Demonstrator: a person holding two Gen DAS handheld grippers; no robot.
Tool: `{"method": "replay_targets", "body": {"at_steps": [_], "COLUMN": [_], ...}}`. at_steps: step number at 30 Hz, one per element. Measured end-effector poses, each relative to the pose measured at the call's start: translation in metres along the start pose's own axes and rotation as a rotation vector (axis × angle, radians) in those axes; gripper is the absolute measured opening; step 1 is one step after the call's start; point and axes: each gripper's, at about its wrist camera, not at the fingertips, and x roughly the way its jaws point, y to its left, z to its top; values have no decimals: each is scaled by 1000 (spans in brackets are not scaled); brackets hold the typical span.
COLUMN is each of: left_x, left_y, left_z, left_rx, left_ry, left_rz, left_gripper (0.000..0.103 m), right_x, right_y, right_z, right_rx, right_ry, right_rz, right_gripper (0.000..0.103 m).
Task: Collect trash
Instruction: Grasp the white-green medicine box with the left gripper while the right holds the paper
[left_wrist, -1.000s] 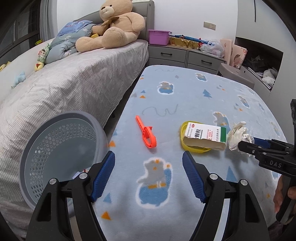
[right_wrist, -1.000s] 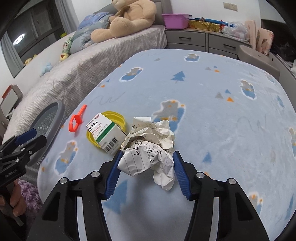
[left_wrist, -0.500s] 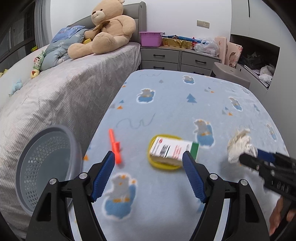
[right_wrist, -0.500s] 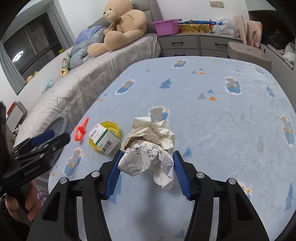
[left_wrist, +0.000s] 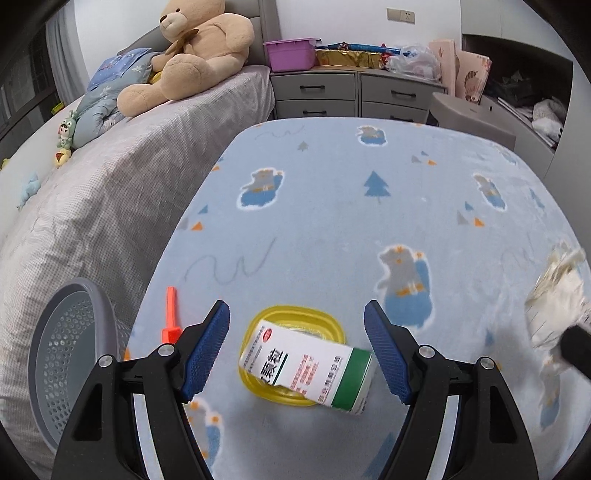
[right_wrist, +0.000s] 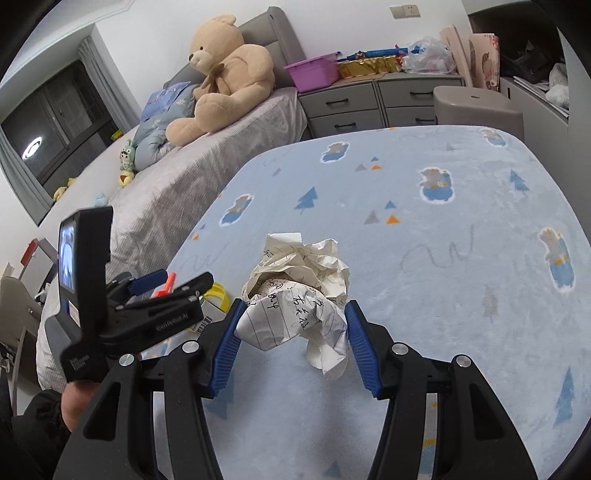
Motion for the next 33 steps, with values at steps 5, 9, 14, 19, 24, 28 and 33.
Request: {"method": "replay_targets", "body": {"at_steps": [5, 9, 14, 19, 24, 28, 33], "left_x": [-1, -8, -10, -22, -26, -18, 0], "left_y": [10, 24, 40, 48, 46, 39, 31], "left_z": [-28, -56, -79, -84, -61, -40, -26], "left_rx": [17, -10, -61, -83, -66, -42, 1], "left_ry": [29, 61, 95, 90, 72, 83, 99], "left_rz": [17, -9, -31, -88, -118, -140, -111], "left_gripper": [72, 72, 72, 72, 72, 72, 72], "right_x": [-3, -4, 0, 3, 4, 5, 10], "right_y": [2, 8, 15, 15, 15, 16, 16], "right_z": [0, 0, -2, -3, -3, -3, -3], "right_rx": [-2, -8, -23, -22, -18, -20, -19], "right_ry": [-5, -8, 1, 7, 8, 7, 16], "right_rz": [14, 25, 23, 24, 28, 31, 37], "right_gripper": [54, 54, 54, 54, 54, 54, 54]}}
